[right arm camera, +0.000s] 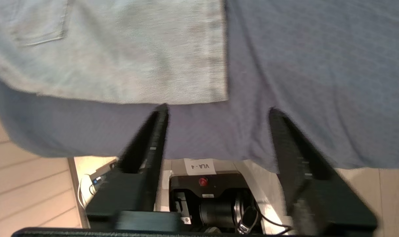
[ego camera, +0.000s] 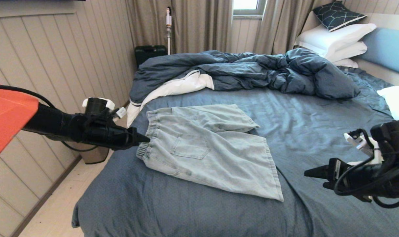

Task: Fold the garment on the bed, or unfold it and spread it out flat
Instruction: Fold the blue shorts

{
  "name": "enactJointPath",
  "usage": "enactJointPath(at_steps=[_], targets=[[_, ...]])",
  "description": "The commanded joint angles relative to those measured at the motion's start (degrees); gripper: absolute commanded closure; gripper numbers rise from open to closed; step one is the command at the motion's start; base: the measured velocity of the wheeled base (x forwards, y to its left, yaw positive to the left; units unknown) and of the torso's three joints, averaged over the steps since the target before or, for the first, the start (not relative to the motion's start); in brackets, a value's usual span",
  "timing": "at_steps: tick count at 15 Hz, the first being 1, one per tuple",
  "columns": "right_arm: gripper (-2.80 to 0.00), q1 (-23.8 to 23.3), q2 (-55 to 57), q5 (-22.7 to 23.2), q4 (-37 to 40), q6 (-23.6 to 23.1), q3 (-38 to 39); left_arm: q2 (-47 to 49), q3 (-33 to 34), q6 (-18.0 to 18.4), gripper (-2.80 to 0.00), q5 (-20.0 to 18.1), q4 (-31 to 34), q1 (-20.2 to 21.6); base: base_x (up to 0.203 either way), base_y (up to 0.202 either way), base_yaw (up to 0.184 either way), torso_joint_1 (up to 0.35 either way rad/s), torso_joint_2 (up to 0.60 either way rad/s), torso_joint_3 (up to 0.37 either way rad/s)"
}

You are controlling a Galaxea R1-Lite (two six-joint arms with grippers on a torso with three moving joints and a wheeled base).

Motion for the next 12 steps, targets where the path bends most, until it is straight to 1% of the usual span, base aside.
enactJointPath(at_steps=[1, 4, 7, 9, 10, 12], targets=[[-2.8, 0.6, -3.45, 0.09, 0.02, 0.15, 0.63, 6.89, -2.94, -0.27, -2.8, 0.13, -1.32, 0.55, 0.0, 0.0, 0.0, 0.0, 0.0, 0.0], [-2.8, 0.63, -5.57, 0.35, 0.02, 0.15, 1.45, 11.32, -4.43, -0.33, -2.8, 0.75, -6.58, 2.74, 0.0, 0.0, 0.0, 0.0, 0.0, 0.0], [-2.8, 0.63, -6.54, 0.35, 0.02, 0.15, 2.7, 12.48, -5.86, -0.29, -2.8, 0.85, -7.25, 4.17, 0.0, 0.0, 0.0, 0.0, 0.0, 0.0], [-2.8, 0.63, -7.25, 0.35, 0.02, 0.23, 3.71, 11.69, -4.48, -0.37, -2.8, 0.71, -6.8, 4.34, 0.0, 0.0, 0.0, 0.0, 0.0, 0.0], [-2.8, 0.63, -7.48, 0.35, 0.02, 0.23, 4.25, 11.35, -2.59, -0.22, -2.8, 0.63, -6.93, 4.16, 0.0, 0.0, 0.0, 0.0, 0.0, 0.0], [-2.8, 0.62, -7.57, 0.35, 0.02, 0.24, 5.5, 9.84, 1.41, -0.2, -2.8, 0.07, -7.22, 2.24, 0.0, 0.0, 0.0, 0.0, 0.0, 0.0]])
